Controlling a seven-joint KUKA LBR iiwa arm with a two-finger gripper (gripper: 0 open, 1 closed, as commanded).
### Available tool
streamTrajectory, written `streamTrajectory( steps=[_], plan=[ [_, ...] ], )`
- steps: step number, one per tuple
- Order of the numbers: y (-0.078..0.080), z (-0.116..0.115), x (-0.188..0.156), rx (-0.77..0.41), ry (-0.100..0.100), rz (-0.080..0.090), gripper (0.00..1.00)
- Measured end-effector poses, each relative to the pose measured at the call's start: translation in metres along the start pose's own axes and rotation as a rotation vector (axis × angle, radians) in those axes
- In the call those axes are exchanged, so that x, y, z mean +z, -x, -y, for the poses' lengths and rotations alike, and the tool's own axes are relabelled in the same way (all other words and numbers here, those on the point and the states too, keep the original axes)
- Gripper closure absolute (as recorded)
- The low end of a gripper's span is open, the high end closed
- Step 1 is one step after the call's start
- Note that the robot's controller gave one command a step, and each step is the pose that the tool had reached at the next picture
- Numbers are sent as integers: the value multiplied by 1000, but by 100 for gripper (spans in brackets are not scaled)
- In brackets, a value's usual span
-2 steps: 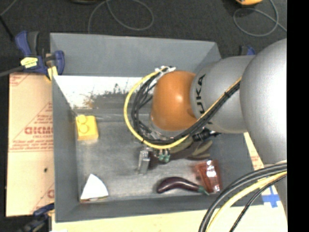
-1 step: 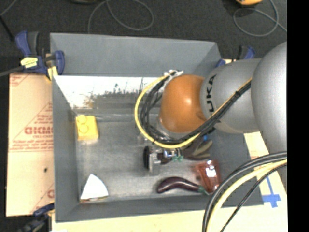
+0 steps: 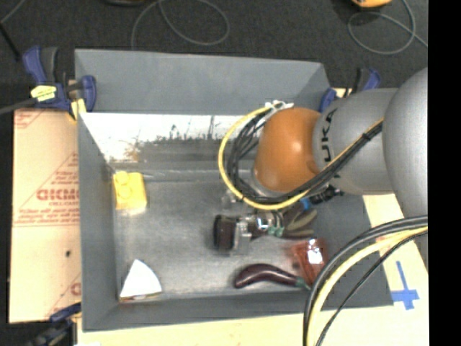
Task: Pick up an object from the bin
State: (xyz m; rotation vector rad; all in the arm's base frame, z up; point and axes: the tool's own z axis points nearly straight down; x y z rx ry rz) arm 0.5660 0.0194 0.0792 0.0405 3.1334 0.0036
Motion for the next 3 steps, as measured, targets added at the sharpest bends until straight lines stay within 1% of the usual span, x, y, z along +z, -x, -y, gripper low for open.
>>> streamTrajectory(
  steps=[1, 2, 3],
  plan=[
    [4, 13, 8, 21, 1, 0, 100],
    [4, 13, 8, 22, 1, 0, 100],
    [9, 11, -137, 26, 1, 5, 100]
  ],
)
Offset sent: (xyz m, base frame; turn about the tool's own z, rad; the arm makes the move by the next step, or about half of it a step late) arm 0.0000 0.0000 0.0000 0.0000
